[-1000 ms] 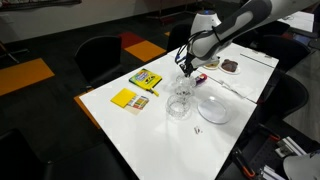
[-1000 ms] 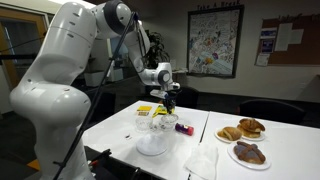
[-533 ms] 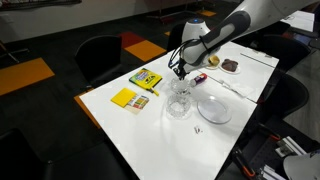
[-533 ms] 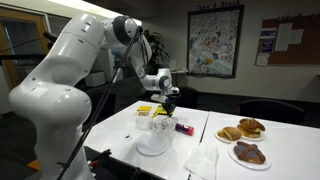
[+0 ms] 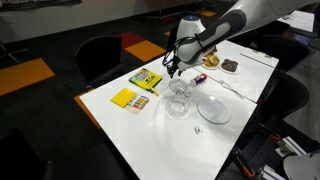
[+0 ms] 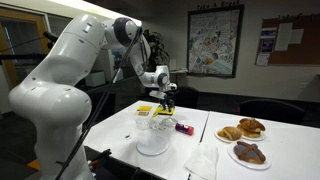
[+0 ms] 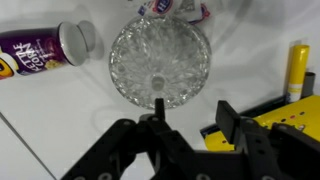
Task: Put the clear lid on the table
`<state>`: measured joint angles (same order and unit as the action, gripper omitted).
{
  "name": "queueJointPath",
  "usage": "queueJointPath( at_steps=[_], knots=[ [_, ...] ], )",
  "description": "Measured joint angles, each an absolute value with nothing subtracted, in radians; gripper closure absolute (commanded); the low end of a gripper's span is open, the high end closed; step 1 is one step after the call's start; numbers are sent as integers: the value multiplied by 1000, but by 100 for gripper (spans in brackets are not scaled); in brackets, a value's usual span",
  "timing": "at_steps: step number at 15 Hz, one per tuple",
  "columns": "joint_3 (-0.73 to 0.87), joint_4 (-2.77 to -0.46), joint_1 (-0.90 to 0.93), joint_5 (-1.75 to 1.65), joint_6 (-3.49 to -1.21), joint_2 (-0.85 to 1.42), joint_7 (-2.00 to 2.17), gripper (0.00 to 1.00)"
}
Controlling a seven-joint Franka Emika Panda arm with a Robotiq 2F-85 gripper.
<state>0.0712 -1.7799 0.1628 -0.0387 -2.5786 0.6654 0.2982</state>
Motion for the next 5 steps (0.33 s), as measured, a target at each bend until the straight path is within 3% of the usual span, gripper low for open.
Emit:
queueJointPath(
  at_steps=[2,5],
  knots=[
    [39,-1781,167,-38,-2557,623,293,0],
    [-12,-1787,172,-29,-2486,549,284,0]
  ],
)
